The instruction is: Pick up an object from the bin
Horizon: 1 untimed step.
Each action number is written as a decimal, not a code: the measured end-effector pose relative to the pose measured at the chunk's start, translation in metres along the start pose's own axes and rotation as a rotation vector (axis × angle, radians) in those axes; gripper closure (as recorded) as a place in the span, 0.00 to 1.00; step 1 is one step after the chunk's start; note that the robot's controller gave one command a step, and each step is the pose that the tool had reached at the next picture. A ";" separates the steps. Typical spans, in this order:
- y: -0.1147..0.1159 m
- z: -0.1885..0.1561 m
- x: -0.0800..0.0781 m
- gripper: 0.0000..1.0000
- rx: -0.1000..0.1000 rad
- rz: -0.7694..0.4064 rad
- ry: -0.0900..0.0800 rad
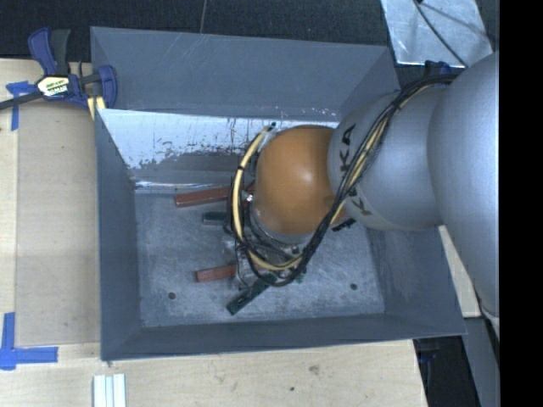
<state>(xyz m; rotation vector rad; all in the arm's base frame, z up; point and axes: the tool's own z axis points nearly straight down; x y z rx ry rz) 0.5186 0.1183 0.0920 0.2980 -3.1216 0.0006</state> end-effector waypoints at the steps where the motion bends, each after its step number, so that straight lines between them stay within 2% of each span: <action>1: 0.000 -0.021 -0.001 1.00 0.000 0.000 -0.004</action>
Offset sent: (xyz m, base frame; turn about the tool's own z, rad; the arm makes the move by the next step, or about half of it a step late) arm -0.0001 0.0000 0.0592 0.0000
